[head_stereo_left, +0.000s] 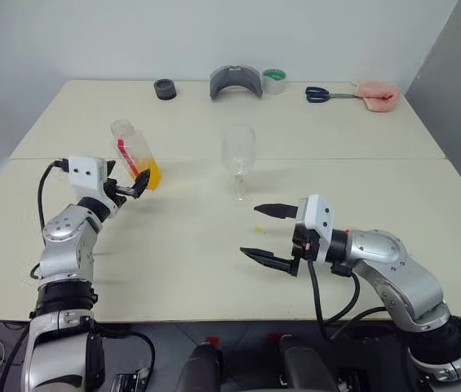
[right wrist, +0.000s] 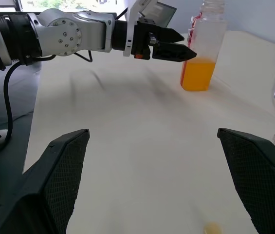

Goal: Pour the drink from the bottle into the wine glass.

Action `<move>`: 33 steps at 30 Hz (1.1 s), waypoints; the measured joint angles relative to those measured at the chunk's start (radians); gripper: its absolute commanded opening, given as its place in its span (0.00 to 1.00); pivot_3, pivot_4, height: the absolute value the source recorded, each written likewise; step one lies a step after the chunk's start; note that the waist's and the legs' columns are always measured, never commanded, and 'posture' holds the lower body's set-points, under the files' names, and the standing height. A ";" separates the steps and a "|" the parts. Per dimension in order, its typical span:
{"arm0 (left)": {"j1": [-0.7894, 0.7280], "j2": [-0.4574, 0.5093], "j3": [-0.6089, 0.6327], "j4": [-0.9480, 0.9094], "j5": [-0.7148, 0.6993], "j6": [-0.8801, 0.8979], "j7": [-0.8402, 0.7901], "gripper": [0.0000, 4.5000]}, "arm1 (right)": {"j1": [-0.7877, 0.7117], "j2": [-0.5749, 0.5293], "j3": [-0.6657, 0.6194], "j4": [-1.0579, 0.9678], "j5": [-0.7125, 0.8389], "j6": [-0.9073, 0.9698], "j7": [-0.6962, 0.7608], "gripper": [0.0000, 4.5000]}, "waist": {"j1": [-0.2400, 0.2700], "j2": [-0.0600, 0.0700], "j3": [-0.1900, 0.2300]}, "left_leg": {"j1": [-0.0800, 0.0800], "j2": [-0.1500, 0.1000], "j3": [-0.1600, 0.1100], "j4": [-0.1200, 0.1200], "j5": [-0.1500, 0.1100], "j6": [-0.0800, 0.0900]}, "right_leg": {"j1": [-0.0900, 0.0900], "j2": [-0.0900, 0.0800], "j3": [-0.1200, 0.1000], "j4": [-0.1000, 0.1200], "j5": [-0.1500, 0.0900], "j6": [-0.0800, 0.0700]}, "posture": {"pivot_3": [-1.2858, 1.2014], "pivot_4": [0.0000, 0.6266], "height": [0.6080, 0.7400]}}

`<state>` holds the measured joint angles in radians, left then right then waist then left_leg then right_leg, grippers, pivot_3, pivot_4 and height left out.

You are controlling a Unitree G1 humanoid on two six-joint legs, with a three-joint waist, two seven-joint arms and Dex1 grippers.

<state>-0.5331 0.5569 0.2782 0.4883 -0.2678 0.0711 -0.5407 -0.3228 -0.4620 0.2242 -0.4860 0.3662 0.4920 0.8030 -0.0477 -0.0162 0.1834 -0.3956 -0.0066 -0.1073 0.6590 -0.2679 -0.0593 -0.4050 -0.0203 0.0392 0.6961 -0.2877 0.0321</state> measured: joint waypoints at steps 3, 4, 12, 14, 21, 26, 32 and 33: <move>-0.030 0.005 -0.006 0.048 0.006 -0.019 -0.018 1.00 | -0.002 0.000 0.005 0.000 -0.002 0.000 0.000 1.00 | 0.000 0.000 0.000 | 0.000 0.000 0.000 0.000 0.000 0.000 | 0.000 0.000 0.000 0.000 0.000 0.000 | 0.52 0.24 1.00; -0.040 0.005 -0.007 0.065 0.009 -0.025 -0.021 1.00 | -0.003 0.000 0.005 0.000 -0.003 0.000 0.000 1.00 | 0.000 0.000 0.000 | 0.000 0.000 0.000 0.000 0.000 0.000 | 0.000 0.000 0.000 0.000 0.000 0.000 | 0.52 0.24 1.00; -0.116 0.007 -0.016 0.186 0.024 -0.063 -0.053 1.00 | -0.008 -0.004 0.006 0.000 -0.012 -0.001 0.002 1.00 | 0.000 0.000 0.000 | -0.001 0.000 -0.001 0.001 0.000 0.000 | 0.000 0.000 -0.001 0.000 0.000 0.000 | 0.52 0.24 1.00; -0.144 0.007 -0.017 0.228 0.028 -0.070 -0.061 1.00 | -0.015 -0.004 0.006 0.000 -0.013 -0.002 0.002 1.00 | 0.000 0.000 0.000 | -0.001 -0.001 -0.001 0.001 0.000 0.000 | 0.000 0.000 -0.001 0.000 0.000 0.000 | 0.52 0.24 1.00; -0.239 0.008 -0.024 0.380 0.048 -0.127 -0.083 1.00 | -0.033 0.011 0.007 0.000 -0.012 -0.003 -0.002 1.00 | -0.001 0.000 0.000 | -0.001 -0.001 -0.001 0.001 0.000 0.000 | 0.000 0.000 -0.001 0.000 0.000 0.000 | 0.52 0.24 1.00; -0.285 0.008 -0.028 0.469 0.055 -0.167 -0.094 0.88 | -0.039 0.013 0.008 0.000 -0.012 -0.003 -0.006 1.00 | -0.003 -0.001 0.000 | -0.001 -0.001 -0.001 0.001 0.000 0.000 | 0.000 0.000 -0.001 0.001 0.000 0.000 | 0.52 0.24 1.00; -0.304 0.008 -0.027 0.528 0.056 -0.191 -0.103 0.48 | -0.042 0.042 0.007 0.000 -0.013 -0.022 -0.026 1.00 | -0.003 -0.001 0.000 | -0.001 -0.001 -0.001 0.001 0.000 0.000 | -0.001 0.000 -0.001 0.001 0.000 0.000 | 0.52 0.24 1.00; -0.308 0.008 -0.027 0.537 0.056 -0.194 -0.103 0.42 | -0.045 0.049 0.007 0.000 -0.013 -0.033 -0.027 1.00 | -0.003 -0.001 0.000 | -0.001 -0.001 -0.001 0.001 0.000 0.000 | -0.001 0.000 -0.001 0.001 0.000 0.000 | 0.52 0.24 1.00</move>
<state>-0.8414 0.5648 0.2510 1.0251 -0.2119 -0.1230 -0.6435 -0.3675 -0.4130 0.2315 -0.4861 0.3531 0.4592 0.7756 -0.0511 -0.0167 0.1833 -0.3968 -0.0073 -0.1084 0.6605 -0.2679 -0.0593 -0.4056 -0.0203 0.0378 0.6969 -0.2877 0.0321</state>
